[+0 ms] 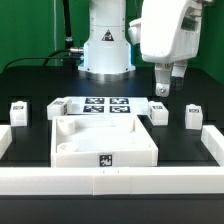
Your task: Assemble square table
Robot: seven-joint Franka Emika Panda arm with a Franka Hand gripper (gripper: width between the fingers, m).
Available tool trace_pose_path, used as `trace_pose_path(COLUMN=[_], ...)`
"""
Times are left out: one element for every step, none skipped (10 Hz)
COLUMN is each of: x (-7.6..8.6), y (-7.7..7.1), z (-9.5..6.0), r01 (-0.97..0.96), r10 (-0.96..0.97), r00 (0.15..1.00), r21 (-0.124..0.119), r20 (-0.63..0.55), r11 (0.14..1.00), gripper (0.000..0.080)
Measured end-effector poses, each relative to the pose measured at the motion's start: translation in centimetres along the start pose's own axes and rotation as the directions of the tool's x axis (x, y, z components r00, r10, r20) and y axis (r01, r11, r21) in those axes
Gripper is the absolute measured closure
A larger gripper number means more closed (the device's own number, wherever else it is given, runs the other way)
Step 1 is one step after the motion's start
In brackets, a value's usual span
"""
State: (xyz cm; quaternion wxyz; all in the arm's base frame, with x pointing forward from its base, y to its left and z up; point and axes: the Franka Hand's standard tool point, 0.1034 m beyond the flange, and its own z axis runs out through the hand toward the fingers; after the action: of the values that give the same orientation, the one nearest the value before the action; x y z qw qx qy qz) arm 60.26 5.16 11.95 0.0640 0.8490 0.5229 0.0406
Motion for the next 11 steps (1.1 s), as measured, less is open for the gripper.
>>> trace_pose_path(x=[0.0,0.0,0.0,0.0,0.0,-0.5,-3.3,-5.2,-6.5,-7.2,-7.0], y=[0.0,0.0,0.0,0.0,0.0,0.1,0.2,-0.1,-0.4,-0.3,-0.4], z=[0.0,0.0,0.0,0.0,0.0,0.0,0.1,0.7,1.2,1.4,1.4], r01=[0.0,0.0,0.0,-0.002,-0.002,0.044,0.184,0.235,0.326,0.336,0.329], r10=[0.0,0.0,0.0,0.002,0.002,-0.044,-0.184,-0.235,-0.327,-0.337,-0.33], r00=[1.0,1.0,1.0,1.0,1.0,0.999,0.983,0.972,0.945,0.941,0.944], r21=[0.0,0.0,0.0,0.001,0.001,0.001,0.007,0.007,0.023,0.042,0.04], r20=[0.0,0.0,0.0,-0.001,-0.001,0.003,0.018,0.016,0.02,0.027,0.026], r11=[1.0,1.0,1.0,1.0,1.0,0.999,0.983,0.972,0.945,0.941,0.943], gripper=[0.0149,0.0149,0.0149,0.0149,0.0149,0.0149,0.0149,0.0149,0.0149,0.0149,0.0149])
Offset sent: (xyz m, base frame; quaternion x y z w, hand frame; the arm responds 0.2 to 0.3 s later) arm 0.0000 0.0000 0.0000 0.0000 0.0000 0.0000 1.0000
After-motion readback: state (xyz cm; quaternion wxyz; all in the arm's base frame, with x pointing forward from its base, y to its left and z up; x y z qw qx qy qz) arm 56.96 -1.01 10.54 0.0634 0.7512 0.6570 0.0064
